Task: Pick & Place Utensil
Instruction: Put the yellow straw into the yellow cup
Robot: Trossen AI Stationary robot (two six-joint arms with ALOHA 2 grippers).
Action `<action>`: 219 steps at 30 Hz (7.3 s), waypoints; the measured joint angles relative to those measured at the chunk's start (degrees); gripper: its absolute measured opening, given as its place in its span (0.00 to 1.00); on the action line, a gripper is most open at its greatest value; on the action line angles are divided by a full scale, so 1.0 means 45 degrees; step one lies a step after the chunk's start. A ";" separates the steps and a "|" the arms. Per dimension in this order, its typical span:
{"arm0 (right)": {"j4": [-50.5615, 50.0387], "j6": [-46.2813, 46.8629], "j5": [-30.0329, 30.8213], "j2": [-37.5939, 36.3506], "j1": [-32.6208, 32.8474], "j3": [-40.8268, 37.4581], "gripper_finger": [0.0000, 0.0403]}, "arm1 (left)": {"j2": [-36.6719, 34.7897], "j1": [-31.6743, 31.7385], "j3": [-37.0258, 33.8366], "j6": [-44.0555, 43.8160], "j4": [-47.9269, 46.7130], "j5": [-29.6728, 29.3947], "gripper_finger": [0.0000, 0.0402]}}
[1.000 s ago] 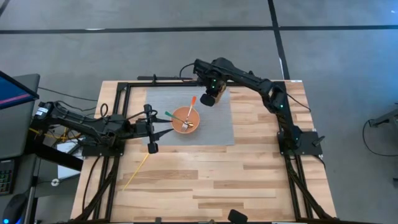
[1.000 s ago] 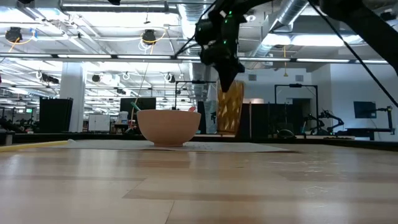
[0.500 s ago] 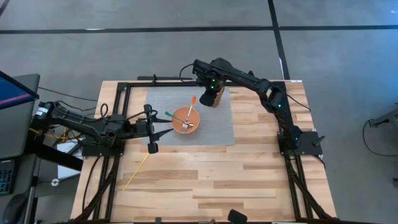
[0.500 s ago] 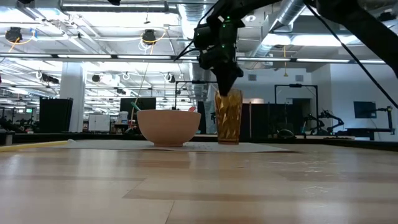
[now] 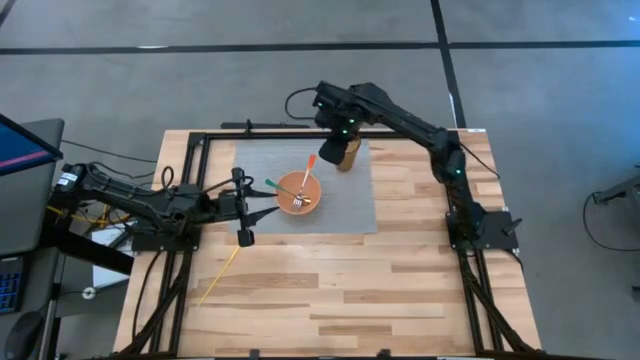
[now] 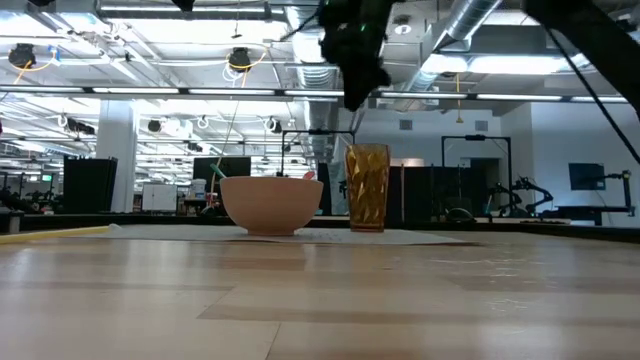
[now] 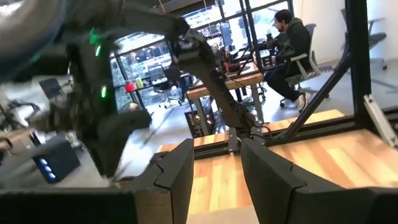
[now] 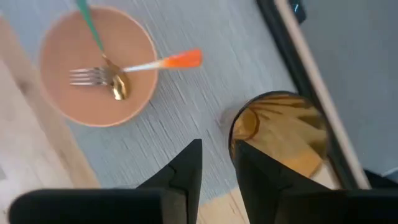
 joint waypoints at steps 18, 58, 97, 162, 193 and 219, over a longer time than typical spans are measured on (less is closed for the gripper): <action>0.2147 -0.0752 0.0269 -0.5940 0.5048 -0.3606 0.22 | 0.0003 -0.0745 0.0005 -1.3048 -1.0870 0.0091 0.34; 1.6774 0.3532 0.0278 -1.3370 0.5081 -2.1553 0.22 | 0.2381 -0.1172 -0.1229 -1.8521 -1.2828 0.2260 0.34; 1.8976 0.2863 0.0749 -1.2815 0.5042 -2.1556 0.22 | 0.0523 -0.1153 -0.1229 -0.4618 0.1992 -0.0421 0.02; 2.7042 -0.0388 -0.0688 -0.2874 0.6135 -1.5052 0.01 | 0.1169 -0.0638 -0.1229 -0.2289 0.4255 -0.0411 0.03; 2.6991 -0.0388 -0.0688 -0.2894 0.6135 -1.5052 0.00 | 0.1169 -0.0657 -0.1229 -0.2310 0.4250 -0.0410 0.23; 2.1344 -0.1857 -0.0173 -0.8085 0.4874 -1.5052 0.01 | 0.1164 -0.0657 -0.1229 -0.2328 0.4192 -0.0411 0.36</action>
